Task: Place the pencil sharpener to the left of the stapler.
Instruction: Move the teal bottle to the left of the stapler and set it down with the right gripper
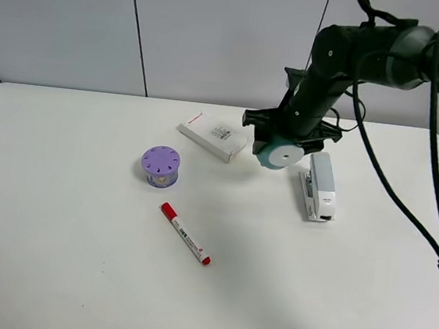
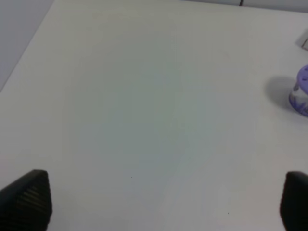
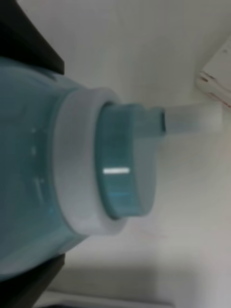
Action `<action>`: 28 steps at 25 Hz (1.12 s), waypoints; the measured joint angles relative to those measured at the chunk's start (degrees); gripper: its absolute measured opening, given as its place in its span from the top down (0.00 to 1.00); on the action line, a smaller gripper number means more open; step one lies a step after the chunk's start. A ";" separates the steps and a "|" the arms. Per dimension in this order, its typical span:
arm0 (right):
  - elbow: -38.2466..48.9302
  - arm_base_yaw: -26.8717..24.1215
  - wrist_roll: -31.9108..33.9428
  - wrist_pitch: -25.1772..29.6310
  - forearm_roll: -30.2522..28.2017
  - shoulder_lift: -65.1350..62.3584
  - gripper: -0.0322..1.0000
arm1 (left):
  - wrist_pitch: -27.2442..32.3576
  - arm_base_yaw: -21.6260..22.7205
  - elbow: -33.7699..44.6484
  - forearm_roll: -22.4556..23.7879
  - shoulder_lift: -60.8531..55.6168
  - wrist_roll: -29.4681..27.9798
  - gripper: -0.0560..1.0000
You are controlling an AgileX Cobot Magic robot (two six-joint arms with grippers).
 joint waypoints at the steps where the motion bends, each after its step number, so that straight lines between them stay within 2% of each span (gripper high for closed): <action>1: 0.00 0.15 0.00 -0.54 0.00 0.52 0.31 | 0.00 0.00 0.00 0.00 0.00 0.00 0.04; 14: -0.05 0.66 0.30 -5.50 0.65 7.50 0.31 | 0.00 0.00 0.00 0.00 0.00 0.00 0.04; 28: -0.05 0.73 0.30 -6.55 1.62 11.71 0.31 | 0.00 0.00 0.00 0.00 0.00 0.00 0.04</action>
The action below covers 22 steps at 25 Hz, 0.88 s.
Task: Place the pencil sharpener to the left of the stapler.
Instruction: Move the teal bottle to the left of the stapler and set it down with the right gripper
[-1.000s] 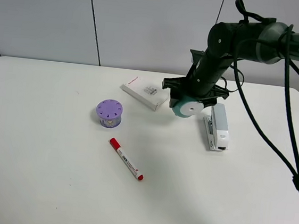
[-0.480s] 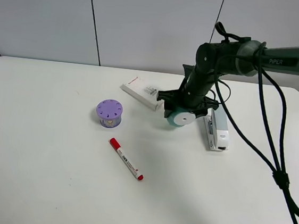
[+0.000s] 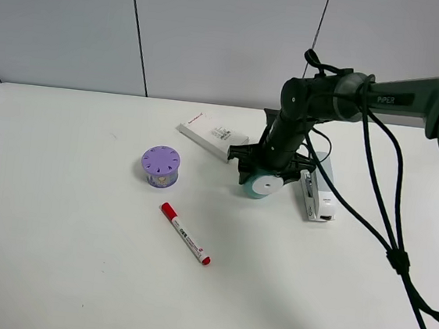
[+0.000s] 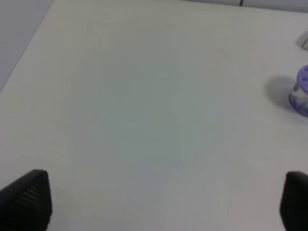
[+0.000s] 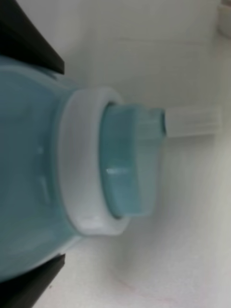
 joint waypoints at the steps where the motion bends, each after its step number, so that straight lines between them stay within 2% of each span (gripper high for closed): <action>1: 0.00 0.00 0.00 0.00 0.00 0.10 0.31 | 0.00 0.00 0.00 0.00 0.00 0.00 0.04; 22: -0.18 0.00 -0.11 0.07 0.06 0.33 0.31 | 0.00 0.00 0.00 0.00 0.00 0.00 0.04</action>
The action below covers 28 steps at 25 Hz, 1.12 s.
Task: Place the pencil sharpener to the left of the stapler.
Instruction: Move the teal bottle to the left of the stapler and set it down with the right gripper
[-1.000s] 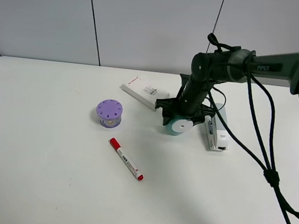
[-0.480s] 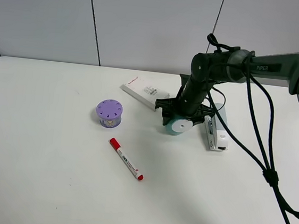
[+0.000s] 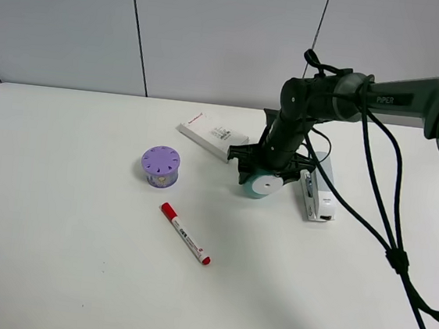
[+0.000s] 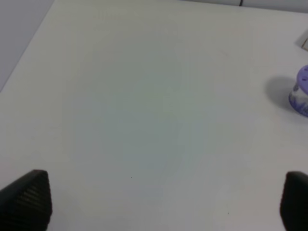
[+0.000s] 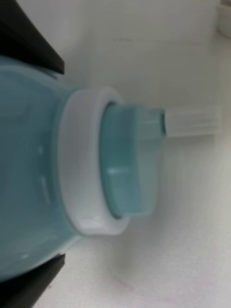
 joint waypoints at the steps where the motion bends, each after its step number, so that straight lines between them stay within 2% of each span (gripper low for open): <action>1: 0.00 0.00 0.00 0.00 0.00 0.06 0.30 | 0.00 0.00 0.00 0.00 0.00 0.00 0.04; 8: 0.00 0.06 0.00 -0.38 0.47 0.54 0.24 | 0.00 0.00 0.00 0.00 0.00 0.00 0.04; 19: 0.00 0.06 0.00 -0.38 0.54 -0.32 0.07 | 0.00 0.00 0.00 0.00 0.00 0.00 0.04; 28: 0.00 0.06 0.00 0.74 0.30 -2.92 0.05 | 0.00 0.00 0.00 0.00 0.00 0.00 0.04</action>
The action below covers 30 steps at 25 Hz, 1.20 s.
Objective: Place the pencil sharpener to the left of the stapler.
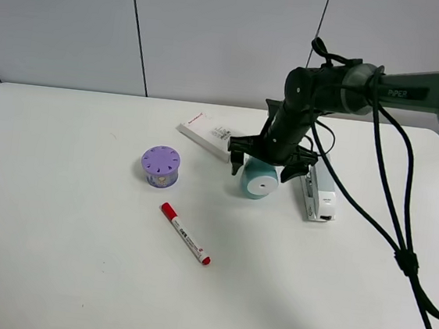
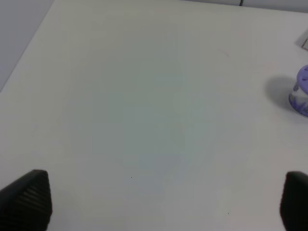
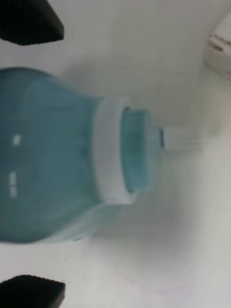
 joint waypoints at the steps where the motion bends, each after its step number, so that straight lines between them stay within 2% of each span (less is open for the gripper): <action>1: 0.00 0.00 0.00 0.76 -0.05 -0.38 0.05 | 0.00 0.00 0.00 0.00 0.00 0.00 0.04; 8: 0.00 0.00 0.21 5.43 -1.02 -3.28 0.05 | 0.00 0.00 0.00 0.00 0.00 0.00 0.04; 20: 0.00 0.00 2.74 7.33 -4.20 -13.63 0.05 | 0.00 0.00 0.00 0.00 0.00 0.00 0.04; 30: 0.00 0.00 2.74 7.90 -9.96 -27.60 0.05 | 0.00 0.00 0.00 0.00 0.00 0.00 0.04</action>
